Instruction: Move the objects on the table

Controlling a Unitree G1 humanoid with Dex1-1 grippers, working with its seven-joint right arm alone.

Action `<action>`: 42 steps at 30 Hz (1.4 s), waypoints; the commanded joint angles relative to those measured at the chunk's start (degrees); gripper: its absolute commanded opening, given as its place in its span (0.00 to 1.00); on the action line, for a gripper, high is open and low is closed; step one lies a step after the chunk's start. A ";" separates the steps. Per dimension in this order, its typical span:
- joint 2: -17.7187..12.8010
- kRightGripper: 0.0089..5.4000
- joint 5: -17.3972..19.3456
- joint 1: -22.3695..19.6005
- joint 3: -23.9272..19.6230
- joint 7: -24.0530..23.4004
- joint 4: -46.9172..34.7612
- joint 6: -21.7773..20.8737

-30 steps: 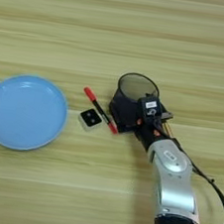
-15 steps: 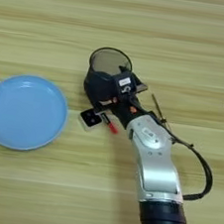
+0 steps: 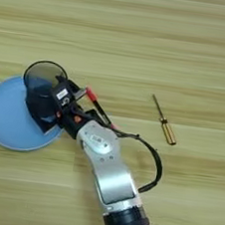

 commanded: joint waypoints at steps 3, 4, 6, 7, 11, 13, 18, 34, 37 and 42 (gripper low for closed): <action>1.31 0.91 -1.08 -0.39 2.92 -0.20 -2.25 -1.68; 1.45 0.91 -1.23 -0.15 3.29 -0.18 -2.11 -1.75; 1.68 0.91 -1.45 0.13 3.86 -0.16 -1.54 -1.90; 1.75 0.91 -1.58 0.25 4.12 -0.20 -1.15 -2.05; 1.95 0.91 -1.79 0.56 4.79 -0.20 -0.18 -2.30; 2.08 0.91 -1.89 0.56 4.92 -0.21 0.25 -2.40; 2.21 0.91 -2.11 0.46 4.82 -0.09 1.84 -2.95; 2.00 0.99 -2.47 0.49 4.12 -0.30 2.24 -3.28; 1.39 0.99 -2.37 1.00 3.80 -0.04 0.92 -3.05; 0.19 0.99 -2.13 2.46 3.23 0.35 -0.67 -3.06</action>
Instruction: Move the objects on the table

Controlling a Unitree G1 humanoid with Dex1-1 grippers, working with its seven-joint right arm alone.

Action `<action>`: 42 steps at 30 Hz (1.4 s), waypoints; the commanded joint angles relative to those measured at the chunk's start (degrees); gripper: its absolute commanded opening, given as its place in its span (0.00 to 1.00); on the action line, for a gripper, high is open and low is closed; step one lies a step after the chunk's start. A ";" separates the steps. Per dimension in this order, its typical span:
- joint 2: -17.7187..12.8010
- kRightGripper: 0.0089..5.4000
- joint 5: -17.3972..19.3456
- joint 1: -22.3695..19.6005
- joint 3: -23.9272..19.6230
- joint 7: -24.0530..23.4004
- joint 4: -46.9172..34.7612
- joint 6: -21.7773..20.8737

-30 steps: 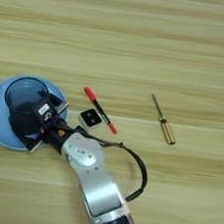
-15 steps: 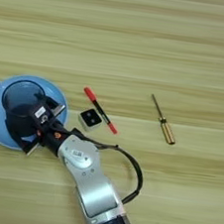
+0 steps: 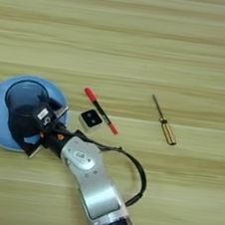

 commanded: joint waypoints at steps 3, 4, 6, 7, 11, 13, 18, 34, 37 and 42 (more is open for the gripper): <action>-1.47 0.99 0.53 -0.28 -1.74 -0.05 -4.71 -0.60; -1.76 0.99 0.62 -0.02 -1.90 0.05 -5.06 -0.51; -2.14 0.99 0.77 0.28 -2.02 0.32 -5.31 -0.35; -2.20 0.99 0.75 0.25 -2.10 0.37 -5.05 -0.40; -1.94 0.99 0.64 -0.19 -2.26 0.68 -4.06 -0.52; -2.05 0.99 0.61 -0.04 -2.21 0.91 -4.60 -0.43; -3.27 0.99 0.93 1.23 -2.96 1.51 -7.77 0.16; -7.34 0.99 1.57 7.91 -6.00 2.55 -16.97 1.34; -8.46 0.99 1.94 9.68 -7.28 2.89 -18.62 1.36; -9.79 0.99 2.80 11.87 -9.43 3.10 -20.68 1.37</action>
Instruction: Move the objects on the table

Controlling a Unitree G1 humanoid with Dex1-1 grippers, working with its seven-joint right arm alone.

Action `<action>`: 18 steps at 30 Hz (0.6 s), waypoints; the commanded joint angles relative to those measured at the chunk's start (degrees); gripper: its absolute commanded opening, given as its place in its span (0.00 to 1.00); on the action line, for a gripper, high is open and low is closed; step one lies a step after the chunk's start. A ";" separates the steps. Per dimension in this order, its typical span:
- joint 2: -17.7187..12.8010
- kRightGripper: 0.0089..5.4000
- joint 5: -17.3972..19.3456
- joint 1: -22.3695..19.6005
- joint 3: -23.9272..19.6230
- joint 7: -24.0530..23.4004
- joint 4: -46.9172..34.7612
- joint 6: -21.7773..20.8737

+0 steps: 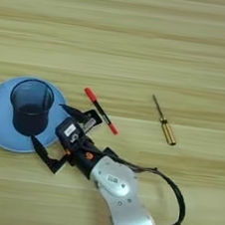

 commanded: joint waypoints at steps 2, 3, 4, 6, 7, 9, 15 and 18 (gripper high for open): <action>-1.69 0.99 1.62 0.29 -3.46 -0.61 -4.36 -1.20; -1.92 0.99 1.88 0.56 -3.96 -0.56 -4.57 -1.17; -2.15 0.99 2.37 0.91 -4.91 -0.64 -4.81 -1.07; -2.60 0.99 3.05 1.40 -6.52 -0.80 -5.00 -1.18; -2.70 0.99 3.52 1.58 -7.35 -0.82 -4.94 -1.34; -2.71 0.99 4.25 1.69 -8.93 -1.05 -4.15 -1.74; -2.50 0.99 5.28 1.67 -12.96 -1.95 -2.03 -2.56; -2.25 0.99 5.44 0.58 -14.14 -2.46 -0.36 -3.13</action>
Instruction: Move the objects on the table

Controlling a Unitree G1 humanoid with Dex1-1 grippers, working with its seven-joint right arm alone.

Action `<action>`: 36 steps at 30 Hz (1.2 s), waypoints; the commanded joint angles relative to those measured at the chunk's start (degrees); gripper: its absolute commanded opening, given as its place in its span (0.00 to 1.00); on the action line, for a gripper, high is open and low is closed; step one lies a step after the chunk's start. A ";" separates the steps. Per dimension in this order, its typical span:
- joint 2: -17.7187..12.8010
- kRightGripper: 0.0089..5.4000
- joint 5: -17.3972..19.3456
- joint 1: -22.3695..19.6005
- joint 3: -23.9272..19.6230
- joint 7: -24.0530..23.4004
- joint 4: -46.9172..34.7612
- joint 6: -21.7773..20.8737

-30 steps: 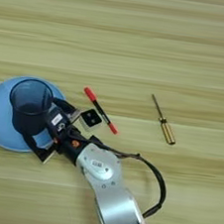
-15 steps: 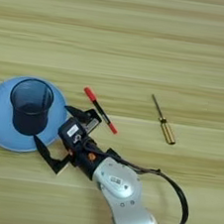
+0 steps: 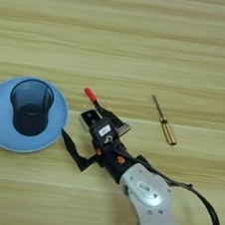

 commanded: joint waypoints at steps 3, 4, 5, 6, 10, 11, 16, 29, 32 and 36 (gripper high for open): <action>-0.07 0.99 0.93 -4.26 -2.84 -1.86 2.40 -3.84; 0.18 0.99 0.99 -4.88 -3.13 -2.13 3.54 -4.24; 0.44 0.99 1.33 -5.38 -3.41 -2.18 4.54 -4.48; 0.53 0.99 1.37 -5.95 -3.67 -2.33 5.75 -4.87; 0.61 0.99 1.36 -7.60 -4.18 -2.61 9.71 -6.32; 0.62 0.99 1.27 -8.26 -4.30 -2.71 11.22 -6.91; 1.11 0.99 1.05 -10.57 -4.17 -2.79 16.75 -9.15; 1.57 0.99 -0.23 -11.33 -2.50 -2.39 19.33 -11.80; 1.68 0.99 -0.41 -11.25 -1.90 -2.34 19.70 -11.93; 1.87 0.99 -0.64 -11.65 -1.46 -2.23 20.94 -11.91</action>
